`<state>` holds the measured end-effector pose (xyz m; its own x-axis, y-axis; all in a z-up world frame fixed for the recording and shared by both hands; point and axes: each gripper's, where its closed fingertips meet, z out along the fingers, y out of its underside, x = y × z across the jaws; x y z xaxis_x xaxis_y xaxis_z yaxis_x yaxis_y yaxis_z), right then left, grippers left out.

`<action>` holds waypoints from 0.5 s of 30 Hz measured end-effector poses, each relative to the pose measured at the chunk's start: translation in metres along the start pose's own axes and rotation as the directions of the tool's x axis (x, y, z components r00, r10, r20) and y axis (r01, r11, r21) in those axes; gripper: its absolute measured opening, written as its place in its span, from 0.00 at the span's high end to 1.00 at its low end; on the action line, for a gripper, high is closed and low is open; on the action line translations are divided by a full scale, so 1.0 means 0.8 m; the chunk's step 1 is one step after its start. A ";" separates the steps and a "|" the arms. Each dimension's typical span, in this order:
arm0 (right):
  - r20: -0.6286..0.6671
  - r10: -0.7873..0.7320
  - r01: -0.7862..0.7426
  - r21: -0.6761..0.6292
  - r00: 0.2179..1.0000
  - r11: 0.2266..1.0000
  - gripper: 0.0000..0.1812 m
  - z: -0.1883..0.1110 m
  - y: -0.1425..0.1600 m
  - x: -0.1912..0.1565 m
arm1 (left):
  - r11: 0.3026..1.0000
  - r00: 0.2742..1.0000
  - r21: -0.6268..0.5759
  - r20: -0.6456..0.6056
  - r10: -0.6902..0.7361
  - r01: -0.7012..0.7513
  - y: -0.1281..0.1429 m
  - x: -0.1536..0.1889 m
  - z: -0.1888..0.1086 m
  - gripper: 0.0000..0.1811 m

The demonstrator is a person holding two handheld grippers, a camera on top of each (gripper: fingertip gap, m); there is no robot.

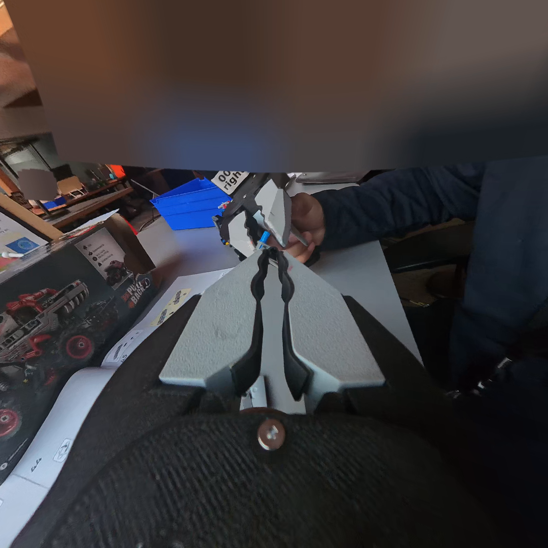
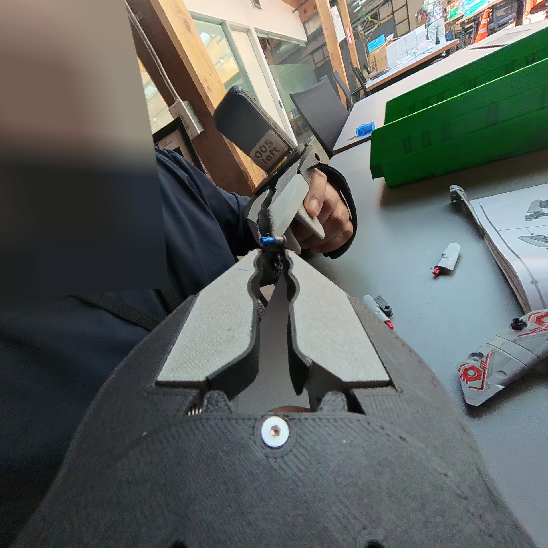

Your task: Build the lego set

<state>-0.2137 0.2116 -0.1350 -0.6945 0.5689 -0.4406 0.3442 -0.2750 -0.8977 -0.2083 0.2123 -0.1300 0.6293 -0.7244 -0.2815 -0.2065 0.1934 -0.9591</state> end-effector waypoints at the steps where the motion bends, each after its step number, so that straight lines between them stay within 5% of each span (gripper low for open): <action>1: -0.003 -0.006 0.006 -0.002 1.000 1.000 0.95 0.001 0.000 -0.001 | 1.000 1.000 0.010 -0.004 0.003 -0.002 -0.001 0.001 0.000 0.99; 15: -0.038 0.001 0.000 0.042 0.999 0.999 0.98 0.001 -0.005 0.007 | 0.990 0.990 0.037 0.003 -0.139 0.139 -0.002 -0.011 -0.002 0.98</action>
<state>-0.2195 0.2153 -0.1339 -0.6694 0.5976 -0.4414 0.3176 -0.3069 -0.8972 -0.2153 0.2174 -0.1262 0.6540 -0.7423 -0.1458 -0.0893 0.1157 -0.9893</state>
